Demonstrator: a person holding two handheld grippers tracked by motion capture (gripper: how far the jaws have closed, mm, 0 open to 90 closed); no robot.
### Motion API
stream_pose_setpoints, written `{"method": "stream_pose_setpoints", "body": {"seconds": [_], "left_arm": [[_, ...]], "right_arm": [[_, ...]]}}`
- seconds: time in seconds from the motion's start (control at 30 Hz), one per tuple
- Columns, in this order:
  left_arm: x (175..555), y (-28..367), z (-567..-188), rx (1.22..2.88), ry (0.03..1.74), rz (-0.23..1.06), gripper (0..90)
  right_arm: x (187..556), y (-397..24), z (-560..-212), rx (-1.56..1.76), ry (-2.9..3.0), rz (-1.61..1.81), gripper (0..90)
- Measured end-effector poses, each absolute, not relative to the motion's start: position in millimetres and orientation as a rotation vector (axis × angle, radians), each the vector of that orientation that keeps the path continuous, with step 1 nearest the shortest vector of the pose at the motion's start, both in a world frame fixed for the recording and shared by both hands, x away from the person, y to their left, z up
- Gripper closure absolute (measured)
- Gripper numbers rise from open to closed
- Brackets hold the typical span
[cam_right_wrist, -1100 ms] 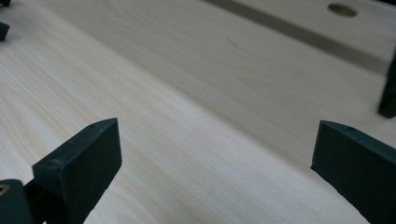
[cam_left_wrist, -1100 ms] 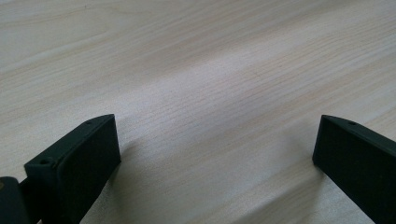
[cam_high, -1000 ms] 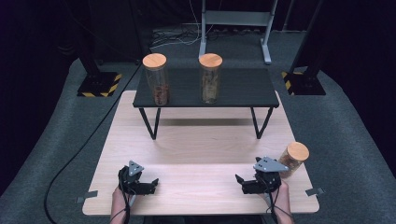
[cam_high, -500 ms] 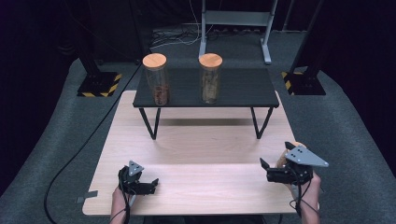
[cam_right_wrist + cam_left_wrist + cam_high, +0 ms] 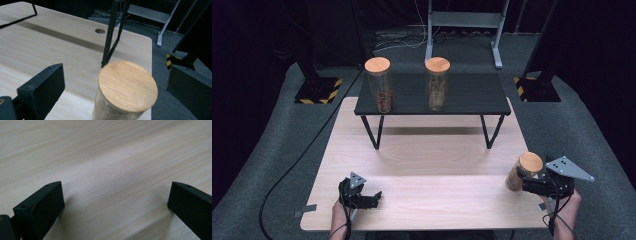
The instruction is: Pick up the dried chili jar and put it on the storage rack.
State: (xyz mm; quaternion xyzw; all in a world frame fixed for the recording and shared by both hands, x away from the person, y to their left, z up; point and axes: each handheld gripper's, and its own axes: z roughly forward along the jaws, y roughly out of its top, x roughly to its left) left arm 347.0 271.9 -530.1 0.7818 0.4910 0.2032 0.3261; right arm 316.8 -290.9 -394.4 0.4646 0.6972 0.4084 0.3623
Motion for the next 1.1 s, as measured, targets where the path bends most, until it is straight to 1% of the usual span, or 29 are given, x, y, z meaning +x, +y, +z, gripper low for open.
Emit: {"method": "stream_pose_setpoints", "body": {"seconds": [0.43,0.9,1.1], "left_arm": [[347.0,271.9,-530.0,2.049,1.287,0.533,0.0],[347.0,271.9,-530.0,2.049,1.287,0.533,0.0],[347.1,271.9,-530.0,2.05,1.287,0.533,0.0]], "right_arm": [[323.3,-299.1,-423.3,1.275,1.792,1.025,0.4],[336.3,-294.5,-459.6,1.324,1.805,1.012,0.1],[339.7,-294.0,-466.9,1.341,1.801,1.02,0.1]]}}
